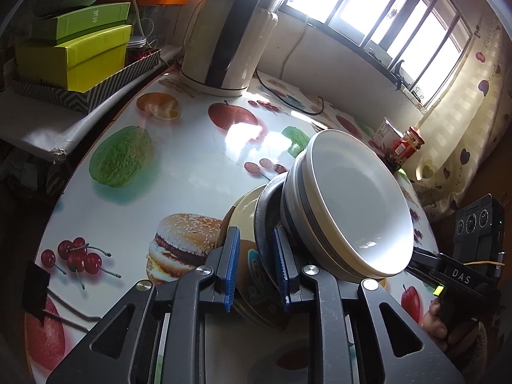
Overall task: Organize plates and bowls
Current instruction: 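Lower the bowl stack onto the cream plate stack with both grippers, then open both grippers and pull them back from the stacked dishes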
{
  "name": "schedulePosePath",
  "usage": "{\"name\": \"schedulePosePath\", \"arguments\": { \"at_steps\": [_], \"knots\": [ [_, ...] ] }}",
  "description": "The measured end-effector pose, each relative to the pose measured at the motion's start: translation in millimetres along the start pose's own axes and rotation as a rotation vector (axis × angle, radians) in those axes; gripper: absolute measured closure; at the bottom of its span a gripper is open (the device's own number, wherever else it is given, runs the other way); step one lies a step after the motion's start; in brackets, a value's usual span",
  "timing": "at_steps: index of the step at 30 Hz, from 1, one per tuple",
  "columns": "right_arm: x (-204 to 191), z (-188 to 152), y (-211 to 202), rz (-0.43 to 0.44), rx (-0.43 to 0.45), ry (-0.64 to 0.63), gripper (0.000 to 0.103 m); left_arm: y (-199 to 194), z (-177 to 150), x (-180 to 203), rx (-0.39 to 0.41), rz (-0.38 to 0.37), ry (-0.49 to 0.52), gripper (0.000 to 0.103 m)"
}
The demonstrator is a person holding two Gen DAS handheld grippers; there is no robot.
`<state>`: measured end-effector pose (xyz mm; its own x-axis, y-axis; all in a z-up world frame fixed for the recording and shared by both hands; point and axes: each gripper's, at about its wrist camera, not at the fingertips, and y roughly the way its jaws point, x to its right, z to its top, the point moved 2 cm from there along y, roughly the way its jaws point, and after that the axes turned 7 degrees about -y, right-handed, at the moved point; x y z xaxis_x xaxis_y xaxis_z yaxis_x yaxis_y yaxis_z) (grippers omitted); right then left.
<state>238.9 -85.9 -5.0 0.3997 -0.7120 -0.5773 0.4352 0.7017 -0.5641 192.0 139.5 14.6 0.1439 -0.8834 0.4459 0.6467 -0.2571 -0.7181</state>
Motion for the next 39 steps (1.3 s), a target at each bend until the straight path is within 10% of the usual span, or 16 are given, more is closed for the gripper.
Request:
{"name": "schedulePosePath", "arguments": {
  "at_steps": [39],
  "knots": [
    [-47,-44,-48,-0.22,0.064,-0.207,0.043,-39,-62,23,0.07,0.145,0.131,0.059]
  ]
}}
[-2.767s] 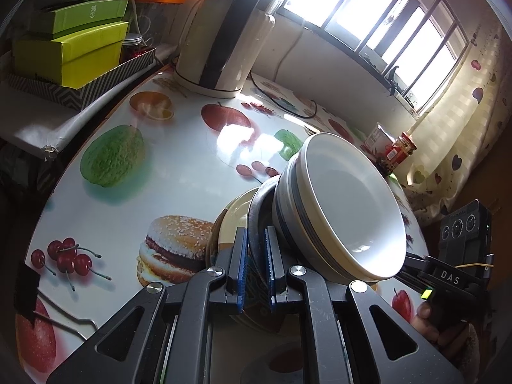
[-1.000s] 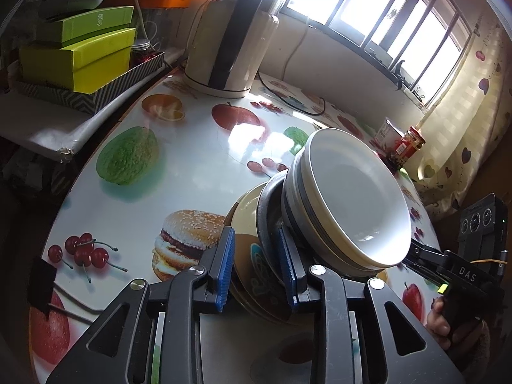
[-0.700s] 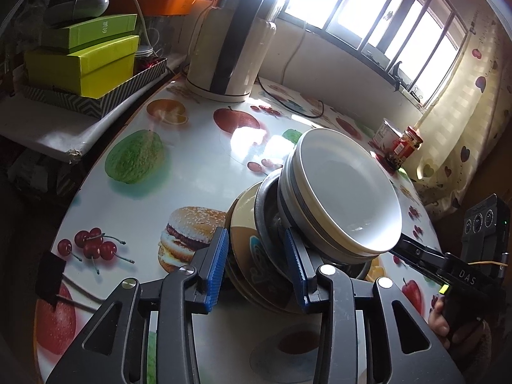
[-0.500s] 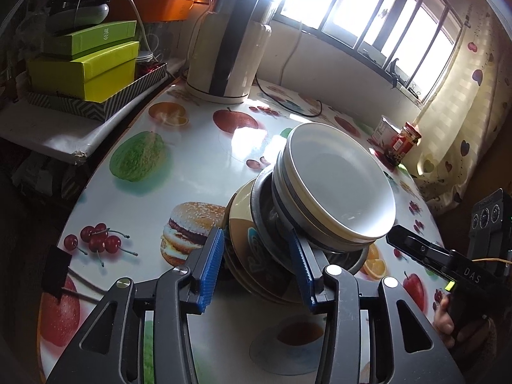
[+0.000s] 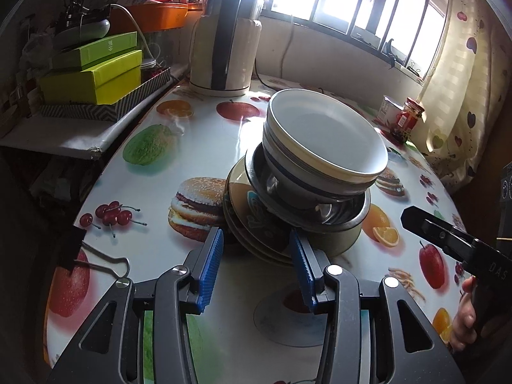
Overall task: Organize plates and bowls
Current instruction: 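Open both grippers and pull them back from the stacked dishes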
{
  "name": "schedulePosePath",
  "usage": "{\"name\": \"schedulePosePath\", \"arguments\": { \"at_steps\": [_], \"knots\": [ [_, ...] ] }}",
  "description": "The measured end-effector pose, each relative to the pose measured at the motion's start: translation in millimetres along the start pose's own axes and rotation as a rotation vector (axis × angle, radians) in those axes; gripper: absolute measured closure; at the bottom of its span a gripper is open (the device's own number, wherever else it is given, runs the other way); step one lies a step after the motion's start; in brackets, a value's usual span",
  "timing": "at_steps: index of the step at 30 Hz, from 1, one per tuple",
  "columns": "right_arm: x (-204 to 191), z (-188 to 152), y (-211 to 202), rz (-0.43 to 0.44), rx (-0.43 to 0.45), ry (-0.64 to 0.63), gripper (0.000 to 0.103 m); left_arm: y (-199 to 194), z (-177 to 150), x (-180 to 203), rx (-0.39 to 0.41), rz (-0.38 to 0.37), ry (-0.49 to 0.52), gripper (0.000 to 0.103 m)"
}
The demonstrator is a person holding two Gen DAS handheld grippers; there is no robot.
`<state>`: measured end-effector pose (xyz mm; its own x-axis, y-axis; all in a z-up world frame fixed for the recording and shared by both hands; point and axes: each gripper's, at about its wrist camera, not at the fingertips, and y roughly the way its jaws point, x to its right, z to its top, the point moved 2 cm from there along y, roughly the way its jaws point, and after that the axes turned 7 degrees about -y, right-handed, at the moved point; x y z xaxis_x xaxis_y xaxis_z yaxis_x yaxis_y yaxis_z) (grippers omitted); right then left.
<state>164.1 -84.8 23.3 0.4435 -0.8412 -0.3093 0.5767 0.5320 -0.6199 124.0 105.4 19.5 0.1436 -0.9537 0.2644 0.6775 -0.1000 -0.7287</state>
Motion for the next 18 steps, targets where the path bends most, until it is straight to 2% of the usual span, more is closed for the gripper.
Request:
{"name": "schedulePosePath", "arguments": {
  "at_steps": [7,14,18],
  "knots": [
    [-12,-14,0,-0.045,-0.022,-0.053,0.039,2,-21,5,-0.015,0.041,0.016,0.058],
    [-19,-33,6,-0.141,-0.068,-0.101,0.034,8,-41,10,-0.03,0.097,0.054,0.058],
    [-18,-44,10,-0.166,-0.092,-0.103,0.034,13,-50,12,-0.048,0.11,0.062,0.058]
  ]
}}
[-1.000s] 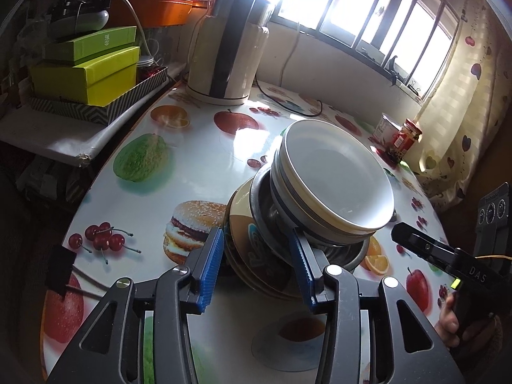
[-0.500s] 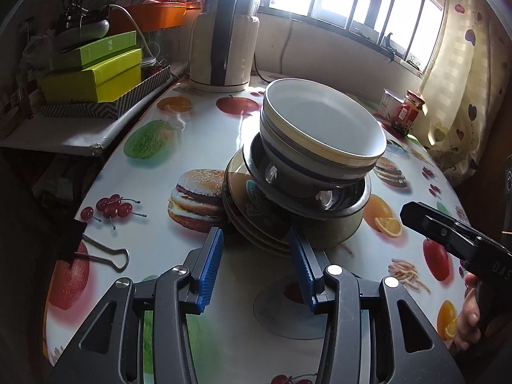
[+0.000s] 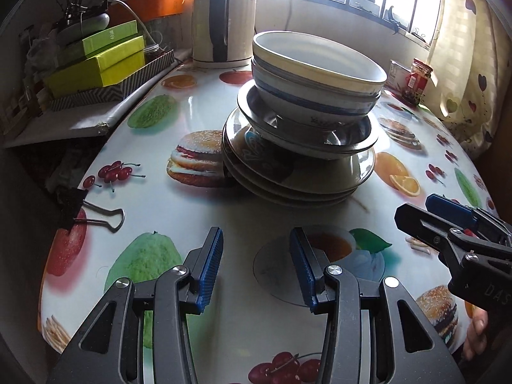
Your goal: Organize plates and bowls
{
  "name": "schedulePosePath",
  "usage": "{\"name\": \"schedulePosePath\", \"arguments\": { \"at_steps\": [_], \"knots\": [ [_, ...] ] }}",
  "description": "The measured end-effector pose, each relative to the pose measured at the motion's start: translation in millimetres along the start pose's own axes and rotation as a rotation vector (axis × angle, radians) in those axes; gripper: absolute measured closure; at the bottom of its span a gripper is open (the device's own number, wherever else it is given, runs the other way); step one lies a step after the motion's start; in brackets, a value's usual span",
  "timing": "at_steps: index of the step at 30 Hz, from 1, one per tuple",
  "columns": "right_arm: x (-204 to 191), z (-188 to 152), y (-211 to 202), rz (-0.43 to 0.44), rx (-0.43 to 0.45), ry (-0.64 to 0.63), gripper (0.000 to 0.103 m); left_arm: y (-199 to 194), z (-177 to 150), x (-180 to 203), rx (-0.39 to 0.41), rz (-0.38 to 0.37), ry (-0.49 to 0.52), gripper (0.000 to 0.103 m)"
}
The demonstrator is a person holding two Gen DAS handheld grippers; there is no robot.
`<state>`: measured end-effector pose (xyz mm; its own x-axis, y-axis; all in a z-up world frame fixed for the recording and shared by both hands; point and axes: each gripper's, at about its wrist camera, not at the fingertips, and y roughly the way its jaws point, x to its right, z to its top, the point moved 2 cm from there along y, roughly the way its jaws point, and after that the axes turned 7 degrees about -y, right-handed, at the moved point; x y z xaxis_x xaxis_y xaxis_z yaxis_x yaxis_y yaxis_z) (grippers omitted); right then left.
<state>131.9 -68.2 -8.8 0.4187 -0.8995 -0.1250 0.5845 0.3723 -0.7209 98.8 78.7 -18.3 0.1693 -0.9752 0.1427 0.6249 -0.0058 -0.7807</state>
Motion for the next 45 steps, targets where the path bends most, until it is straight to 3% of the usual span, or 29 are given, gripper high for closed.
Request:
{"name": "schedulePosePath", "arguments": {
  "at_steps": [13,17,28,45],
  "knots": [
    [-8,-18,17,-0.068,-0.075,-0.041,0.033,7,-10,5,-0.018,0.027,0.014,0.058],
    [-7,-21,21,-0.093,-0.094,-0.041,0.028,7,-11,7,-0.01,0.046,0.018,0.058],
    [-7,-24,21,-0.138,-0.093,-0.055,0.025,7,-11,7,0.003,0.054,-0.004,0.058],
    [-10,-26,21,-0.137,-0.09,-0.061,0.019,7,-13,9,0.011,0.068,0.004,0.058]
  ]
}}
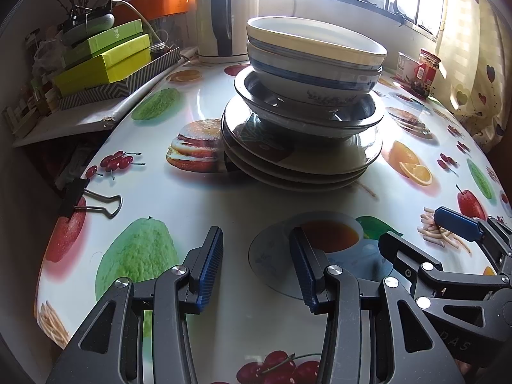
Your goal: Organize plates and bowls
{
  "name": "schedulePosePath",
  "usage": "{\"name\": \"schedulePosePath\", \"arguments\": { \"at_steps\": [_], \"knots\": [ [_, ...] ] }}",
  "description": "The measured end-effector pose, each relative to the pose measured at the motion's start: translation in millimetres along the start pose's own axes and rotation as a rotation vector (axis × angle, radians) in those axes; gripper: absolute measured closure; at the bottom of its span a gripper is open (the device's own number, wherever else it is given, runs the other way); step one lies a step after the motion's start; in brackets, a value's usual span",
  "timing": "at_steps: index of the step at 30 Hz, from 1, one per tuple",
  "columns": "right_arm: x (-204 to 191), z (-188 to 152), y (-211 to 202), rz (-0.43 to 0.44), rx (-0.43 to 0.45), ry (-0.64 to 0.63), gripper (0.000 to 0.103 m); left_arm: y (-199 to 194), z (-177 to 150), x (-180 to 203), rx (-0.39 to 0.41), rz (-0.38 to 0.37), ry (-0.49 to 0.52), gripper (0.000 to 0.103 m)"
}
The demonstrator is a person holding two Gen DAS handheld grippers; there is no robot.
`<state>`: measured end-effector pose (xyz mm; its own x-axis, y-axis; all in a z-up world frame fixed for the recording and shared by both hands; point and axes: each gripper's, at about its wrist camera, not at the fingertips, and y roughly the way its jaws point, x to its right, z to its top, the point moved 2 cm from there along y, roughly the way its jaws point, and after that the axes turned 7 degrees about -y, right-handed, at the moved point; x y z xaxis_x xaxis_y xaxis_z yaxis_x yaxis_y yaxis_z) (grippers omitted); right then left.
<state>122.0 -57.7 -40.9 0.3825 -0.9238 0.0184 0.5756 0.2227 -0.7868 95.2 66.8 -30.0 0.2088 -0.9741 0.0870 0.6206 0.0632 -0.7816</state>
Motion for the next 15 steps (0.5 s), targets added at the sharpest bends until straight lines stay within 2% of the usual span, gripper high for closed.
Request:
{"name": "schedulePosePath", "arguments": {
  "at_steps": [15],
  "knots": [
    [-0.6,0.0,0.0,-0.005,0.0,-0.003,0.019,0.0,-0.2,-0.3,0.001,-0.001,0.0,0.058]
  ]
}}
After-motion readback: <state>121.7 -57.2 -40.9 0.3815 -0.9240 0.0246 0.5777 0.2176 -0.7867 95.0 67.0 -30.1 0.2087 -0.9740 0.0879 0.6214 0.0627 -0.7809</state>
